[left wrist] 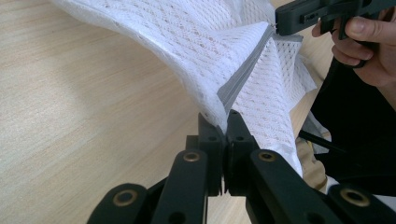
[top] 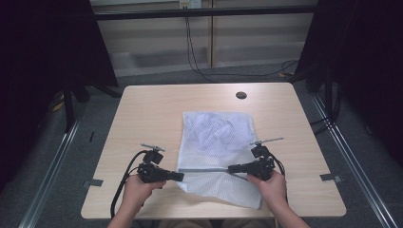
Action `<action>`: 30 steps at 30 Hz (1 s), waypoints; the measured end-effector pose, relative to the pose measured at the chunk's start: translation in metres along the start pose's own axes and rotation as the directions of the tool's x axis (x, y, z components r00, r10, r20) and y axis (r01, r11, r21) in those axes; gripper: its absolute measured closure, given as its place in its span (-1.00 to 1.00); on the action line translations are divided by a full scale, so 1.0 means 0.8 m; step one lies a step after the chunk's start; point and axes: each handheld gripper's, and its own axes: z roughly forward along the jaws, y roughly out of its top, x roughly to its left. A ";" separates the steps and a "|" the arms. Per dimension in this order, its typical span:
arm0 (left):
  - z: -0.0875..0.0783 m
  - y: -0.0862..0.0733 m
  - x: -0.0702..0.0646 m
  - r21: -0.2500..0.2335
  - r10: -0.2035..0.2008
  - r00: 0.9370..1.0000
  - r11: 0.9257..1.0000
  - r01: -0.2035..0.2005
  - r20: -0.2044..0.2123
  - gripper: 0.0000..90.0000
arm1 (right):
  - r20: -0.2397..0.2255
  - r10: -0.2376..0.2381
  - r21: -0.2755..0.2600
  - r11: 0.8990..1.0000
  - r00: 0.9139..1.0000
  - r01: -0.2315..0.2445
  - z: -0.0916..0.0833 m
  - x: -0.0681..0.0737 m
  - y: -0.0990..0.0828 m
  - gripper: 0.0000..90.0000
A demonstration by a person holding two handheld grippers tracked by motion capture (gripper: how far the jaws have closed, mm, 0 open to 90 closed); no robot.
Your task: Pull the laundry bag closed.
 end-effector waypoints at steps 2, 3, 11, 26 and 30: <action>0.000 0.000 0.000 -0.001 -0.001 1.000 1.000 0.001 0.002 0.96 | -0.003 0.000 0.001 1.000 1.000 0.000 -0.001 0.000 0.000 0.93; 0.000 0.000 0.000 0.002 0.001 1.000 1.000 -0.001 0.004 0.96 | -0.003 -0.001 0.001 1.000 1.000 0.001 -0.001 0.000 -0.001 0.93; -0.005 -0.002 0.004 -0.006 -0.005 1.000 1.000 0.005 -0.011 0.96 | 0.013 0.002 -0.008 1.000 1.000 -0.002 -0.010 -0.008 -0.003 0.93; -0.002 -0.001 0.001 -0.006 -0.018 1.000 1.000 0.018 -0.003 0.96 | 0.006 0.008 -0.008 1.000 1.000 -0.008 -0.016 -0.010 -0.004 0.93; -0.004 -0.001 0.003 0.004 -0.002 1.000 1.000 0.002 -0.009 0.96 | 0.015 0.010 0.002 1.000 1.000 -0.010 -0.018 -0.010 -0.005 0.93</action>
